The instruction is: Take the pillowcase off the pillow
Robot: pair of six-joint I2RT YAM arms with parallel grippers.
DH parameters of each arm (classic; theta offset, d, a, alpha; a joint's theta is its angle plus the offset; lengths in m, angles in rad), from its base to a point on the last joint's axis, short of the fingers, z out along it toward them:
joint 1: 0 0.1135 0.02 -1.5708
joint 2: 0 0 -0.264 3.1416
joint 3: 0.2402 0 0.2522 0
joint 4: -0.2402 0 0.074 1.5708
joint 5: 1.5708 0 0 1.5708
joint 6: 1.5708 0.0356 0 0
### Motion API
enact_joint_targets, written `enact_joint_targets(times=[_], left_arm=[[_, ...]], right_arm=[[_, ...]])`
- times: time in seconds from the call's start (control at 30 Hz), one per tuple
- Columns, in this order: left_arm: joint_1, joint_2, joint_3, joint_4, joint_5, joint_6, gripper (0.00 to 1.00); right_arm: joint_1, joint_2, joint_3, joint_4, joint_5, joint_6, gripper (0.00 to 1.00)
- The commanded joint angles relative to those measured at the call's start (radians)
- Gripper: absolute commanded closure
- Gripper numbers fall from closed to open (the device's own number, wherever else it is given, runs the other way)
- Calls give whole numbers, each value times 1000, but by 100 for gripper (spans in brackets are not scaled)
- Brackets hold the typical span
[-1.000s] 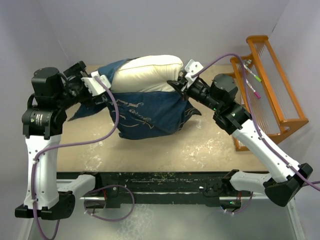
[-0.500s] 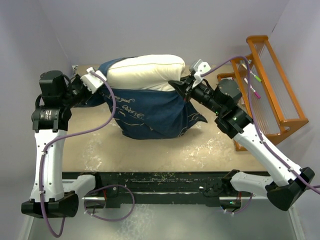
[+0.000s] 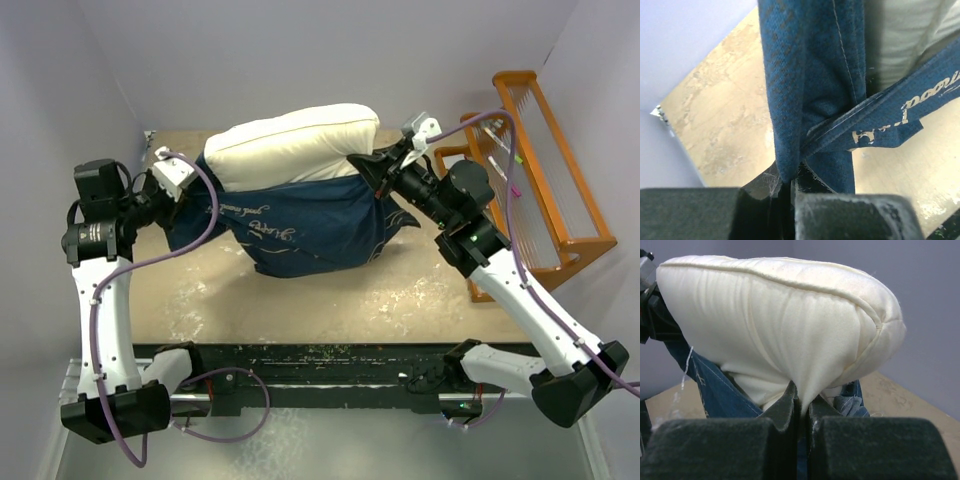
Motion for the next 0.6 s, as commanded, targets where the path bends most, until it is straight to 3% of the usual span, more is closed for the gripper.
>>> enact_joint_targets(times=[0.0,0.13,0.2,0.33,0.37,0.43,0.47,0.57], left_arm=[[19,-8,-48,-94,40,71,92],[18,-43,-121,-128,65,141,51],[19,-59,-80,-149,88,145,36],[18,-11,260,-264,200,123,17],[18,19,379,-299,232,105,8],[18,73,576,-339,304,66,0],[19,92,638,-338,329,47,1],[17,101,706,-283,393,12,1]], right_arm=[[-31,-71,28,235,92,41,100],[-39,-70,3,254,78,82,100],[-38,-62,-3,263,33,97,100],[-37,-23,32,231,26,77,100],[-36,-8,47,223,19,70,100],[-34,23,67,212,1,84,100],[-29,33,72,215,-2,90,100],[-1,62,91,213,-5,86,100]])
